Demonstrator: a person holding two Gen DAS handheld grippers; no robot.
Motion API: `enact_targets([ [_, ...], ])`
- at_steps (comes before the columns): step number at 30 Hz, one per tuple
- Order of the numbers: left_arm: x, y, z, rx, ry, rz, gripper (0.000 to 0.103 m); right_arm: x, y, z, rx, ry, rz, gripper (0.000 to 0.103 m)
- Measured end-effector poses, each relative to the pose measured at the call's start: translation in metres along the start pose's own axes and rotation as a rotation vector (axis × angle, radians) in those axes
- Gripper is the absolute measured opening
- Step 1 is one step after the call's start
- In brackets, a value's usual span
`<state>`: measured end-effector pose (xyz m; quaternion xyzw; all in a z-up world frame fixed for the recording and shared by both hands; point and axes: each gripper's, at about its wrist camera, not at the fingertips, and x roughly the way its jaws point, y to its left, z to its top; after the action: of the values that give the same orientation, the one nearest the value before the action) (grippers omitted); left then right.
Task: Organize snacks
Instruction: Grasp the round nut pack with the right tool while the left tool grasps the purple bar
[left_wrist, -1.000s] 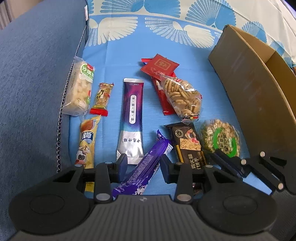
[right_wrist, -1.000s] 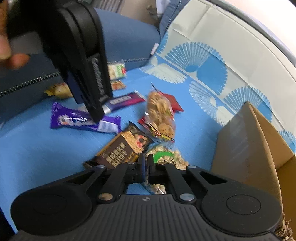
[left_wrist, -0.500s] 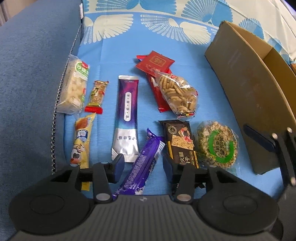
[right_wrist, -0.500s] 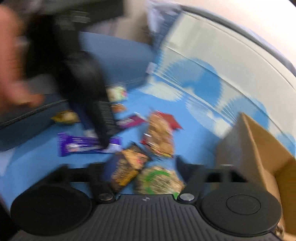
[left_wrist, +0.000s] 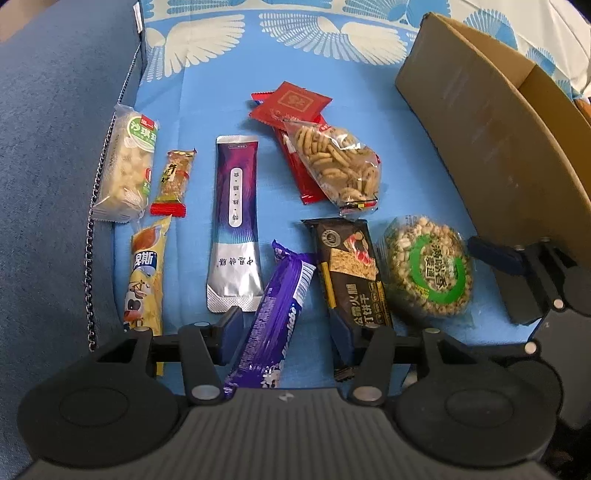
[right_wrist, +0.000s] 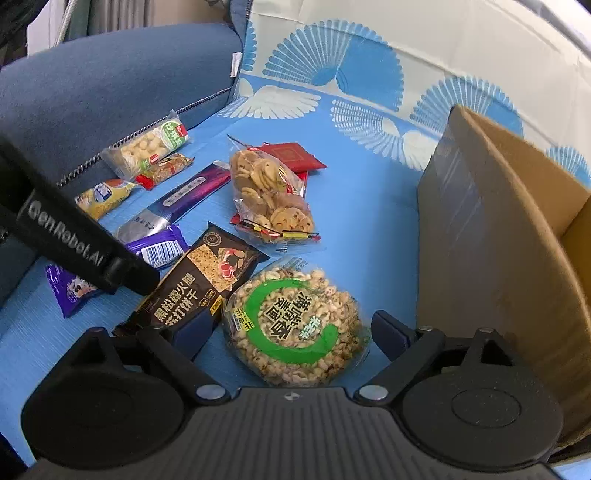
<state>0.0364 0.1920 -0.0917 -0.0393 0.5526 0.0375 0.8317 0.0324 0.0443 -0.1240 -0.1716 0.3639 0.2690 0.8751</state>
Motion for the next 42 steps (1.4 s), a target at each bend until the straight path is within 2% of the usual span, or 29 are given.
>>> enact_targets([
  [1, 0.000, 0.000, 0.000, 0.002, 0.004, 0.001, 0.058, -0.001, -0.001, 0.000, 0.010, 0.004, 0.005, 0.078],
  [3, 0.001, 0.001, -0.001, 0.005, 0.011, 0.007, 0.057, -0.002, 0.000, 0.000, -0.004, -0.004, 0.003, 0.073],
  [4, 0.002, 0.001, -0.001, 0.006, 0.013, 0.010, 0.057, -0.003, 0.002, 0.000, -0.015, -0.014, 0.006, 0.067],
  [7, 0.002, 0.001, -0.002, 0.006, 0.016, 0.012, 0.057, -0.011, 0.009, 0.000, -0.064, -0.057, 0.036, 0.040],
  [9, 0.002, 0.001, -0.002, 0.007, 0.018, 0.015, 0.057, -0.014, 0.014, 0.001, -0.087, -0.074, 0.062, 0.031],
  [10, 0.003, 0.002, -0.002, 0.007, 0.021, 0.017, 0.057, -0.015, 0.015, 0.001, -0.095, -0.077, 0.074, 0.031],
  [12, 0.003, 0.003, -0.003, 0.003, 0.027, 0.021, 0.057, -0.018, 0.015, 0.002, -0.094, -0.084, 0.078, 0.030],
  [13, 0.003, 0.003, -0.003, 0.002, 0.027, 0.022, 0.057, -0.020, 0.015, 0.002, -0.087, -0.092, 0.066, 0.035],
  [14, 0.003, 0.004, -0.002, 0.000, 0.027, 0.025, 0.057, -0.022, 0.014, 0.003, -0.078, -0.109, 0.041, 0.053],
  [15, 0.003, 0.004, -0.002, 0.000, 0.026, 0.028, 0.057, -0.025, 0.013, 0.005, -0.063, -0.124, 0.007, 0.063],
  [16, 0.003, 0.004, -0.002, -0.003, 0.028, 0.027, 0.057, -0.026, 0.011, 0.005, -0.036, -0.131, -0.029, 0.077],
  [17, 0.004, 0.004, -0.002, -0.003, 0.029, 0.026, 0.057, -0.027, 0.008, 0.005, 0.013, -0.130, -0.061, 0.084],
  [20, 0.004, 0.004, -0.001, -0.001, 0.029, 0.043, 0.057, -0.026, 0.000, -0.002, 0.189, -0.091, -0.072, 0.085],
  [24, 0.004, 0.008, -0.001, -0.024, 0.028, 0.040, 0.057, -0.016, -0.002, -0.010, 0.348, -0.058, -0.114, 0.086],
  [28, 0.005, 0.013, -0.002, -0.035, 0.042, 0.043, 0.057, -0.005, -0.001, -0.009, 0.445, -0.055, -0.150, 0.090],
  [31, 0.006, 0.012, -0.001, -0.029, 0.046, 0.039, 0.055, 0.009, -0.002, -0.008, 0.472, -0.006, -0.165, 0.094],
  [32, 0.006, 0.011, -0.001, -0.026, 0.047, 0.040, 0.052, 0.014, -0.004, -0.008, 0.490, 0.009, -0.164, 0.094],
  [34, 0.007, 0.011, -0.001, -0.021, 0.052, 0.037, 0.035, 0.019, -0.008, -0.007, 0.509, 0.019, -0.155, 0.094],
  [35, 0.008, 0.011, -0.001, -0.022, 0.053, 0.038, 0.033, 0.021, -0.009, -0.005, 0.511, 0.016, -0.152, 0.094],
  [37, 0.007, 0.012, -0.001, -0.024, 0.050, 0.031, 0.020, 0.023, -0.011, -0.004, 0.510, 0.010, -0.137, 0.093],
  [40, 0.004, 0.014, -0.001, -0.034, 0.037, 0.025, 0.019, 0.022, -0.011, -0.004, 0.484, 0.012, -0.130, 0.084],
  [42, 0.000, 0.018, 0.000, -0.063, 0.024, 0.007, 0.019, 0.020, -0.012, -0.003, 0.474, 0.017, -0.109, 0.082],
])
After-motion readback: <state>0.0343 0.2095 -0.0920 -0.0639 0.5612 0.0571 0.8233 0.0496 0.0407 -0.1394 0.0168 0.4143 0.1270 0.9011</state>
